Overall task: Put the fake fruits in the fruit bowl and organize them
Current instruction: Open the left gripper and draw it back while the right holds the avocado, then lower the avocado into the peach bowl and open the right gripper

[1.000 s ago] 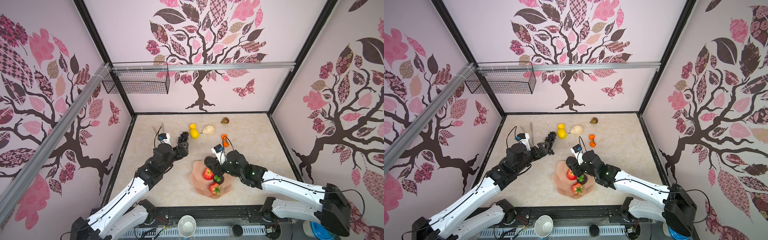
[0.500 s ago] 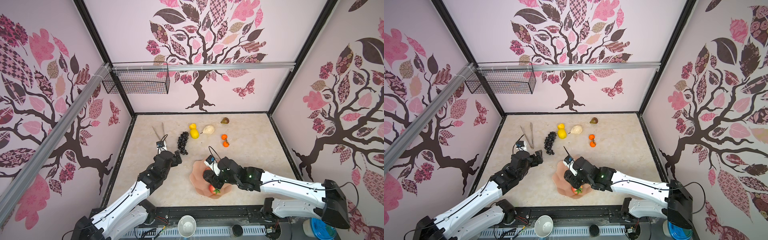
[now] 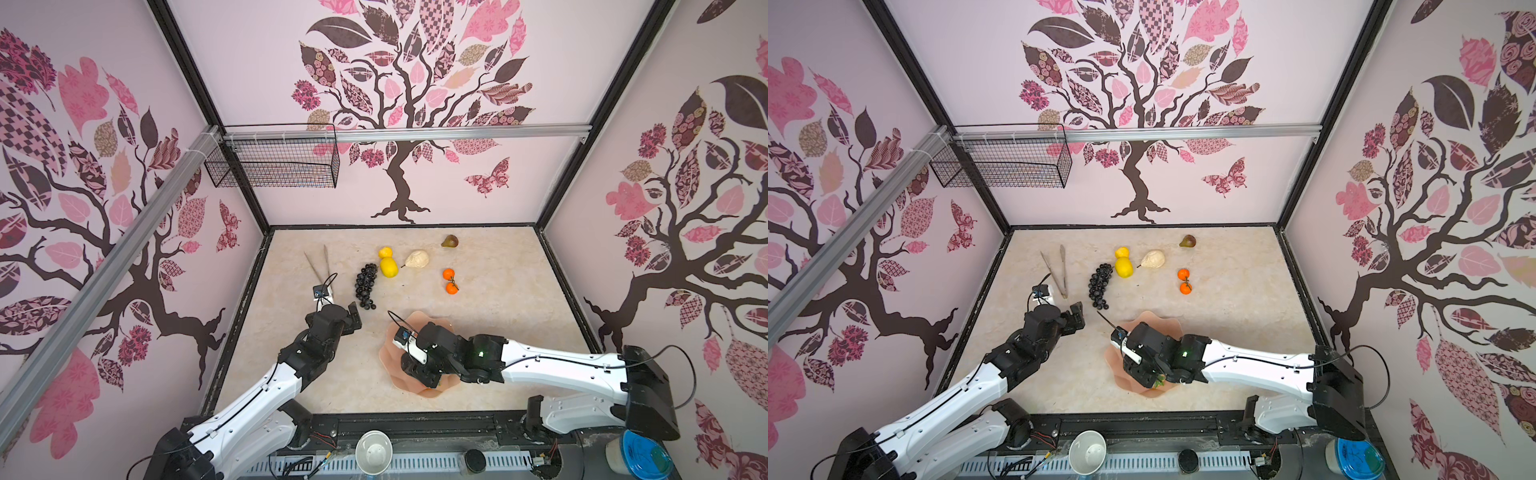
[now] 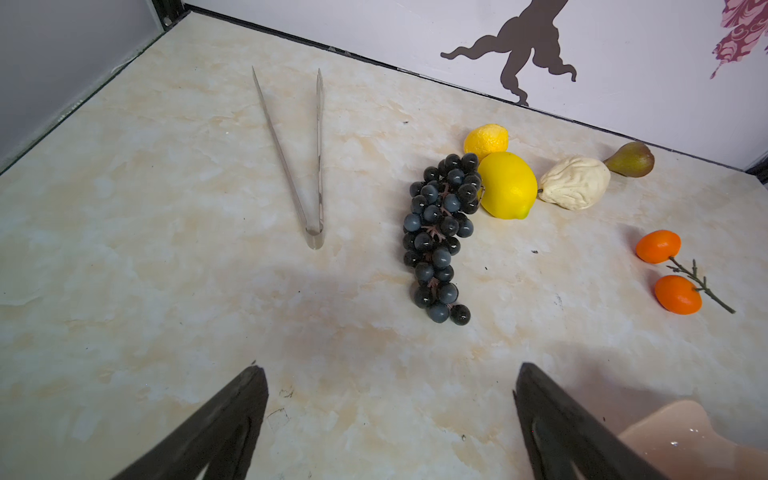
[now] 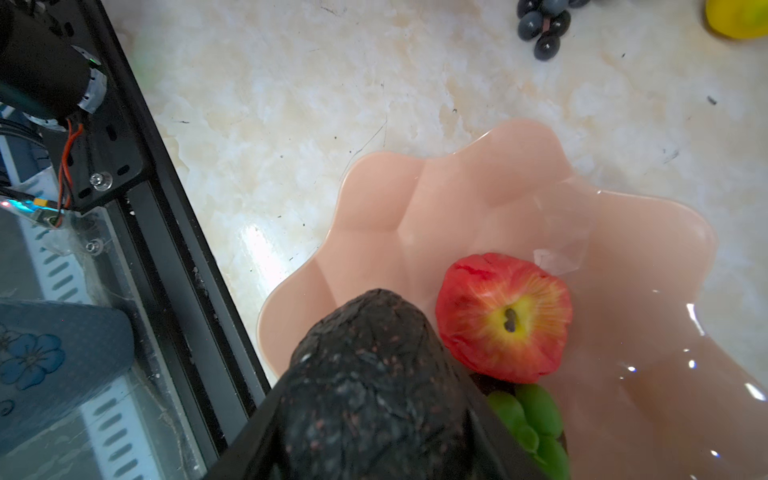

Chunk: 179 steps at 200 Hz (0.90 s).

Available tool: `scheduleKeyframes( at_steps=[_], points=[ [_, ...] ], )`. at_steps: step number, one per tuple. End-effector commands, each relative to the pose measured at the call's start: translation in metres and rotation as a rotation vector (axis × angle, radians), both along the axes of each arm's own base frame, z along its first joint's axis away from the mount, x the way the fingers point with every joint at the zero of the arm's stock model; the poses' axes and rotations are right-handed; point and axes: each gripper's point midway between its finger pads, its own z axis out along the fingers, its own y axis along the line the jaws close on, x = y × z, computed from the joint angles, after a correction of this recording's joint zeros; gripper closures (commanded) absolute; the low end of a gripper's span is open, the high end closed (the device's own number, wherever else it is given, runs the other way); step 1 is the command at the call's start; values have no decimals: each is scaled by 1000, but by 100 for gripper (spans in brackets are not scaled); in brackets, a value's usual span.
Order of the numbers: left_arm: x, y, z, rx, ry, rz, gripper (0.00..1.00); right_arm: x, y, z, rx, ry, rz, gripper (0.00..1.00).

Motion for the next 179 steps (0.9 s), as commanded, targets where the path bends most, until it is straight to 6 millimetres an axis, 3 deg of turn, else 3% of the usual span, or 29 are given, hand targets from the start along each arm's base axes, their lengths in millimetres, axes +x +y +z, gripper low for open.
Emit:
scheduleKeyframes(
  at_steps=[1,44,179],
  points=[
    [-2,10,-6,24,-13,27,4,4,5,-2,-59,-35,35,50],
    [-1,15,-9,21,-19,41,3,5,13,-11,-116,-30,48,50],
    [0,13,-9,6,-21,31,3,1,9,-54,-324,4,33,50]
  ],
)
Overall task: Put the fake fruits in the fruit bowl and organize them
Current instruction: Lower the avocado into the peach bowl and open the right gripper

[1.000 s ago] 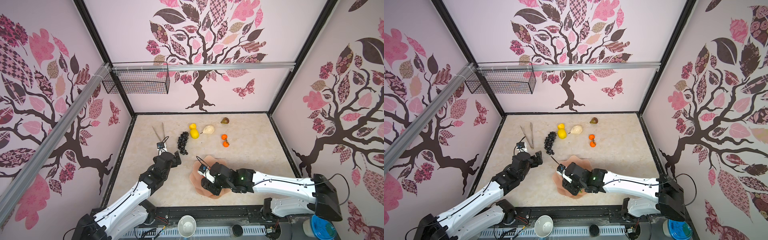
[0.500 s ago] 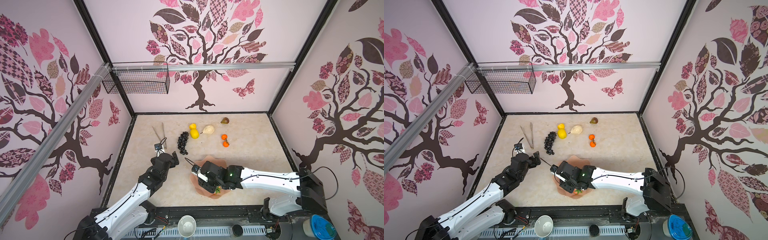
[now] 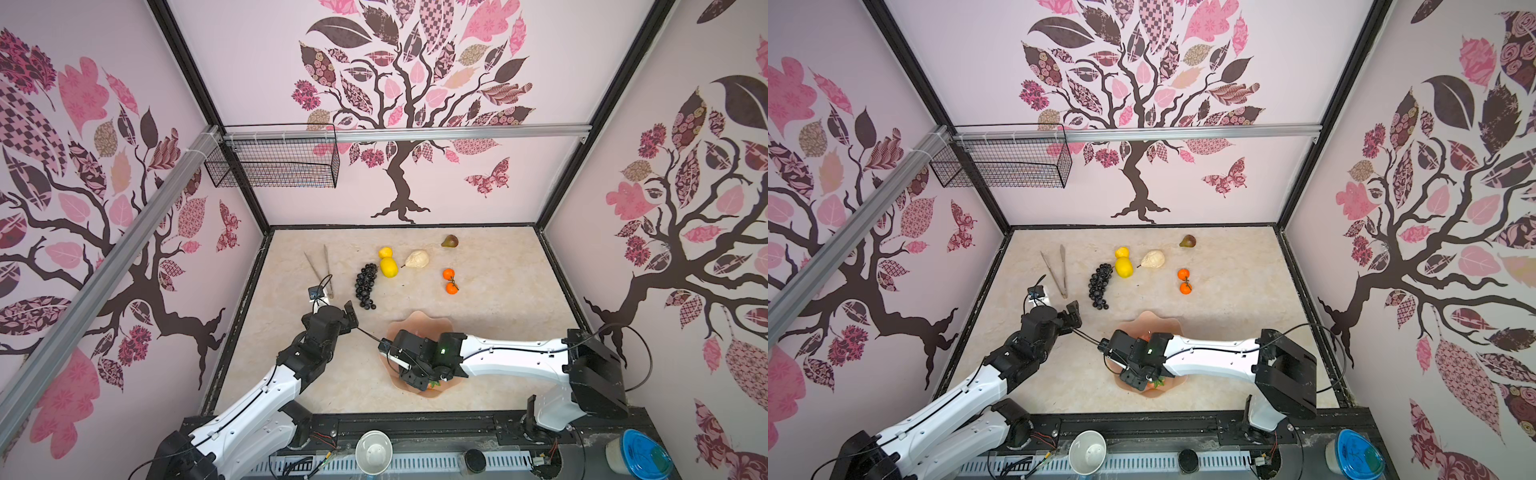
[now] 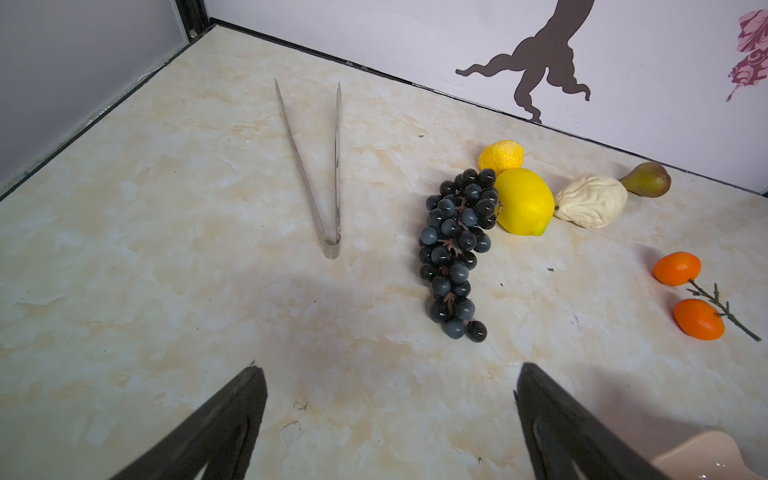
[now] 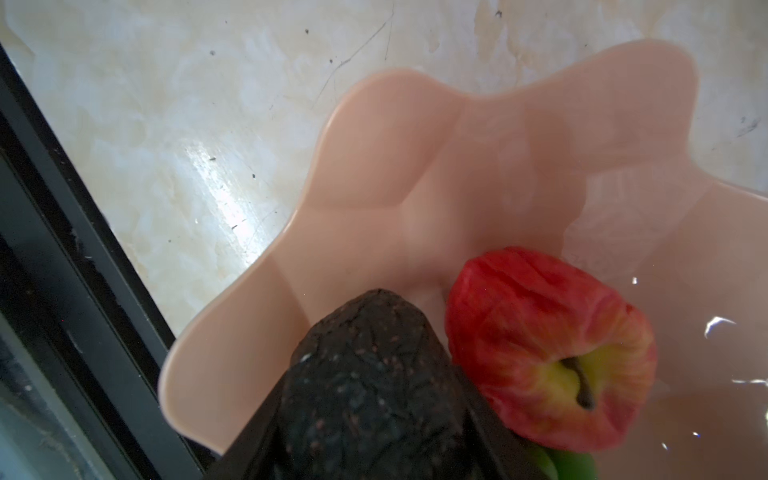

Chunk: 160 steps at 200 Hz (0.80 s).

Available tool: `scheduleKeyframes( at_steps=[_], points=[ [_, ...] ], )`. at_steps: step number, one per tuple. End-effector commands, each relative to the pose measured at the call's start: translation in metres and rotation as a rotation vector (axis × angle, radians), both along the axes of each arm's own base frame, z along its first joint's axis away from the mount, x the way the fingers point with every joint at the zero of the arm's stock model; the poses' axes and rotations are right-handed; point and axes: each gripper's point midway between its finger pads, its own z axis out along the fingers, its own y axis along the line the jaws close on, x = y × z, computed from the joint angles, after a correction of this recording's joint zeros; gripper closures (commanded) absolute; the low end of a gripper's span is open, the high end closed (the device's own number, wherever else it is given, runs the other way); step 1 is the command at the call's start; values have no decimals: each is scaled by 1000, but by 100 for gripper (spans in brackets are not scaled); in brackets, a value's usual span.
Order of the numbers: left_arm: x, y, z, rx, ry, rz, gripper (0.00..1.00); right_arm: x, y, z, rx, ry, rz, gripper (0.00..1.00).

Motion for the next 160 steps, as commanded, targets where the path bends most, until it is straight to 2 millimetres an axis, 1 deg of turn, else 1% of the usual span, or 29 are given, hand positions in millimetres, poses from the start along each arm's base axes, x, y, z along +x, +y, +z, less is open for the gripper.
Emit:
scheduleKeyframes(
  at_steps=[1,24,53,80,107,160],
  points=[
    [-3,3,-8,14,8,-5,3,2,3,3,-22,-10,-16,50],
    [-4,4,-7,15,5,-5,3,0,6,2,-12,-5,-17,47],
    [-5,5,-5,12,-2,-3,3,0,7,1,-11,-7,-22,41],
    [-5,6,-5,14,-2,0,3,-1,7,1,-9,-3,-22,40],
    [-5,6,-4,15,-4,1,3,-1,8,7,10,-5,-23,36],
    [-5,6,-6,20,2,1,3,-3,7,14,31,1,-23,32]
  ],
)
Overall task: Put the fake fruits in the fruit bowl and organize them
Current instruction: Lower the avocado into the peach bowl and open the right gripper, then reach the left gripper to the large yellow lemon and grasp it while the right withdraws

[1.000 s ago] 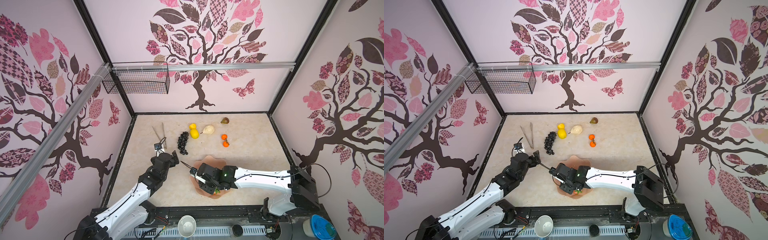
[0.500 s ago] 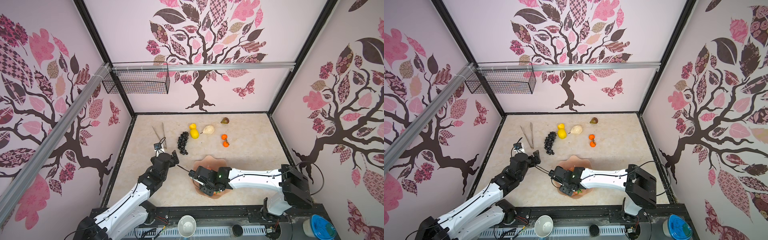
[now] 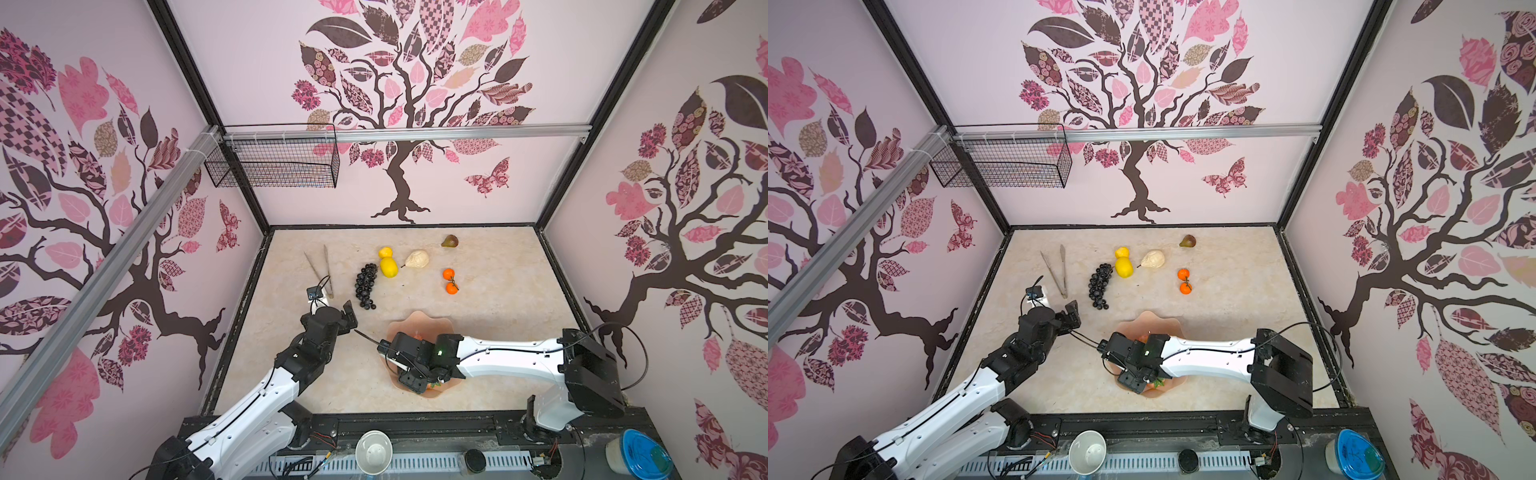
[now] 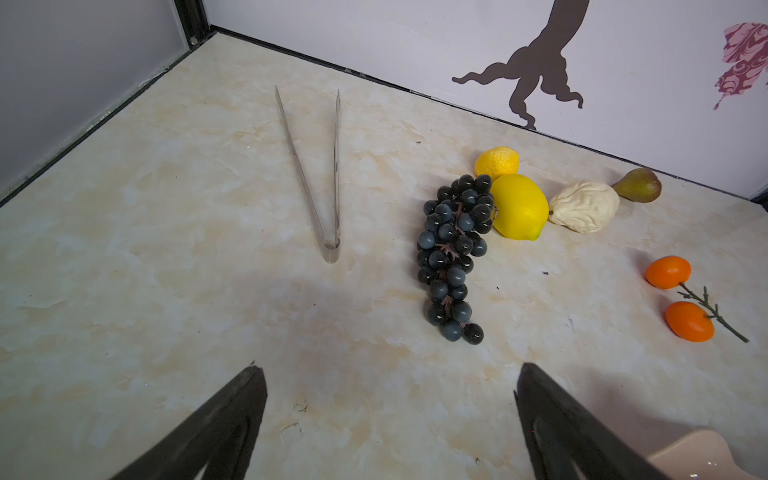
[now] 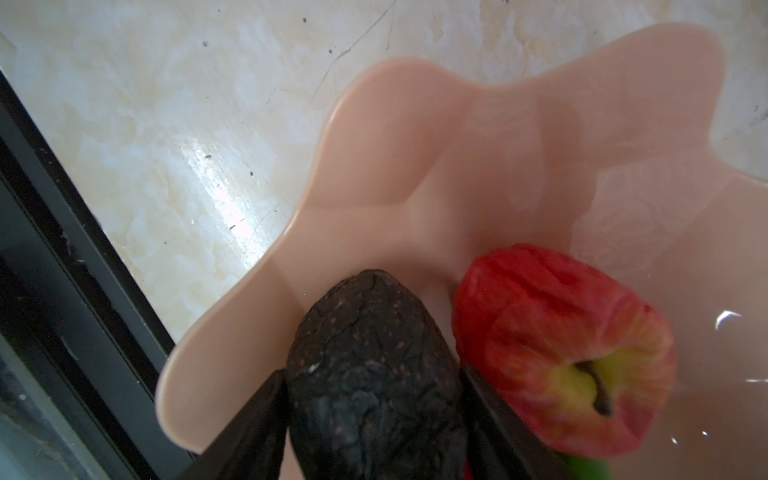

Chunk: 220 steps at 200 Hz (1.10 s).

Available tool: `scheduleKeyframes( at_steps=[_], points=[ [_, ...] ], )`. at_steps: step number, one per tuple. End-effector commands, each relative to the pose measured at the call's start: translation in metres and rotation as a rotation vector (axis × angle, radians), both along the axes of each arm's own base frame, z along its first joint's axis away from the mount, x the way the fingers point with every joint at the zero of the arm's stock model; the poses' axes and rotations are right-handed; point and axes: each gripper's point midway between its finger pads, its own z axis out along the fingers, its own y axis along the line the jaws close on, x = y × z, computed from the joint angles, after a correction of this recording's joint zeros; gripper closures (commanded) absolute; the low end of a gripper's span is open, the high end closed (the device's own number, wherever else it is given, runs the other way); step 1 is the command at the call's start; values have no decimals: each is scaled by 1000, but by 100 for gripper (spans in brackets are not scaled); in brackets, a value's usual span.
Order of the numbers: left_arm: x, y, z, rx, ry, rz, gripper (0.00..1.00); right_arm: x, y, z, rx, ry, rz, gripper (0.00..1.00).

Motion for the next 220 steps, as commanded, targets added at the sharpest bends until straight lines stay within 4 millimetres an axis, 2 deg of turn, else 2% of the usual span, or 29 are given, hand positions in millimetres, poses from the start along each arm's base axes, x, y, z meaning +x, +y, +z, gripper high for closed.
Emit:
scheduleKeyframes(
  at_steps=[1,54,82,122,146,164,191,220],
  points=[
    [-3,5,-11,26,18,3,3,-1,6,16,37,-3,-7,32],
    [-2,3,-13,25,24,-2,3,-2,7,37,90,-12,-16,30],
    [0,-5,-14,-1,36,-31,3,2,6,65,150,-51,-30,26],
    [9,-41,-4,-97,93,-154,4,28,-14,117,286,-199,-125,21],
    [18,-63,2,-132,142,-218,5,50,-36,144,417,-284,-240,20],
    [28,-76,4,-135,179,-234,6,63,-55,164,512,-355,-336,15],
    [49,-98,4,-97,224,-247,7,69,-78,181,622,-429,-447,13],
    [74,-127,-1,-8,286,-255,11,67,-93,183,703,-437,-510,13]
  ],
)
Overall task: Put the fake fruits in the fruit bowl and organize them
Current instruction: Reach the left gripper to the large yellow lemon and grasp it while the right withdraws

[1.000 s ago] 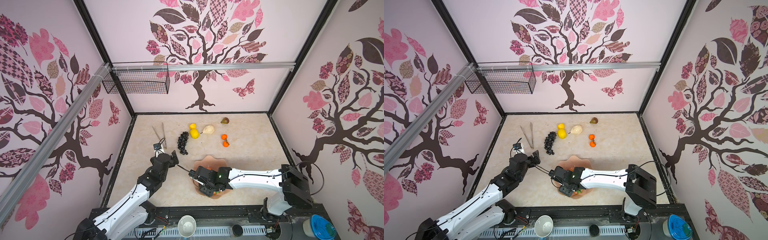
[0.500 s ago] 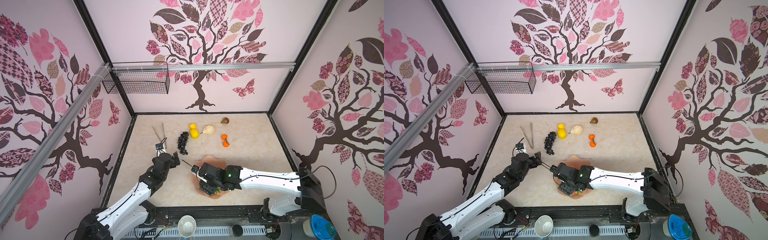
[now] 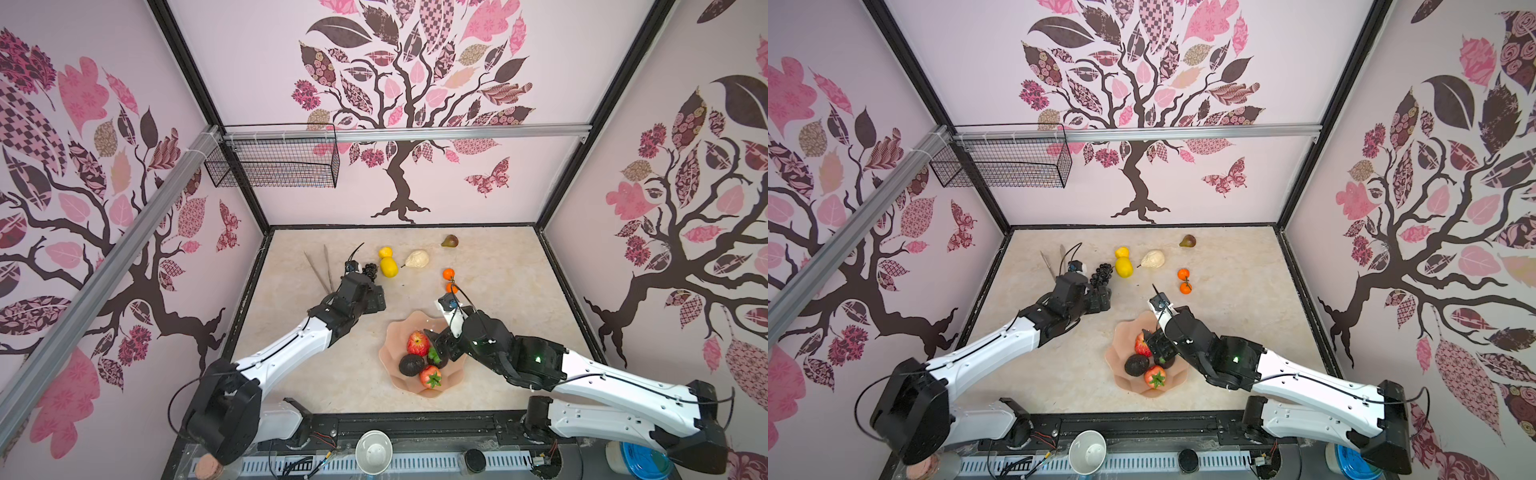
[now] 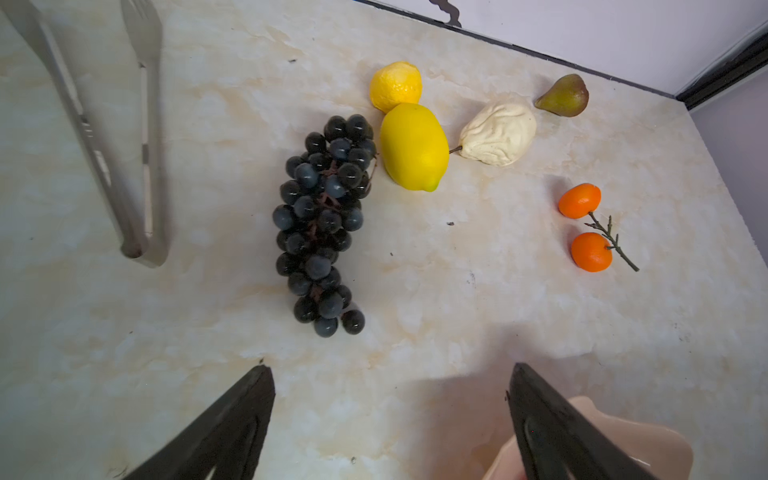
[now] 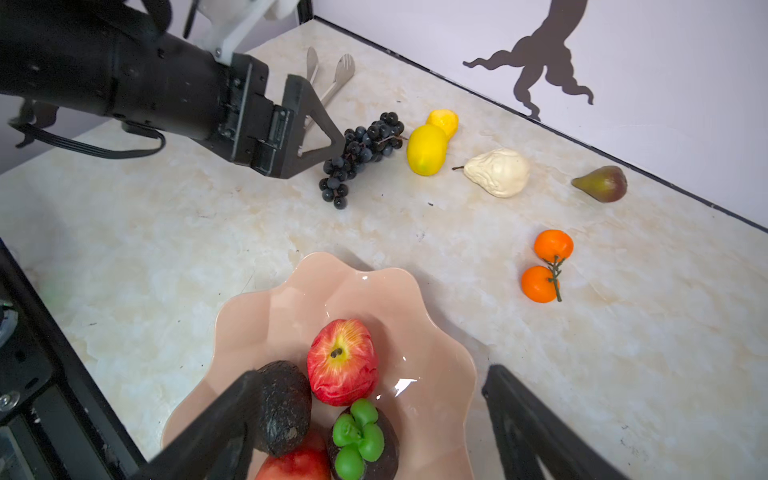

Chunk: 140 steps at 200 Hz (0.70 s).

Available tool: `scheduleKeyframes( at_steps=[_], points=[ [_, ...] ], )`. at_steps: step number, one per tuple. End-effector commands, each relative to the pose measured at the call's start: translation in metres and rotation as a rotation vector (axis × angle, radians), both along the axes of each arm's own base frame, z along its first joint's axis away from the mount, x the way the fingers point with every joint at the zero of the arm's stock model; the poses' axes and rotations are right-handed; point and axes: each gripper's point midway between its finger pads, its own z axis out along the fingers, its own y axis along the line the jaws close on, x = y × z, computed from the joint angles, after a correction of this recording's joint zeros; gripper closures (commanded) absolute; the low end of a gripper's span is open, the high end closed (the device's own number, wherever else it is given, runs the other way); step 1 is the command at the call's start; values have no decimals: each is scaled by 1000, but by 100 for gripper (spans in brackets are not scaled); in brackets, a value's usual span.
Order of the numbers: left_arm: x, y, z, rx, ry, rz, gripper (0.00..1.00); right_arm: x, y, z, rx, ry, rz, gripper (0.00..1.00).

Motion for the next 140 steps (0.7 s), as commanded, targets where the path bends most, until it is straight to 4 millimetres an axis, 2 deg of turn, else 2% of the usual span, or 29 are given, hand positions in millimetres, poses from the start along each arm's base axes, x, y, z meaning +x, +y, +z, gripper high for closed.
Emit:
scheduleKeyframes(
  at_steps=[1,63,111,140],
  points=[
    [18,-23,7,58,21,-18,11,7,-12,16,121,-36,-95,12],
    [75,-57,-28,210,183,27,11,0,-43,12,224,-51,-165,11],
    [112,-59,-44,208,202,95,13,-5,-48,3,246,-34,-158,10],
    [127,-60,-61,212,250,109,15,-7,-47,-3,247,-24,-146,10]
  ],
)
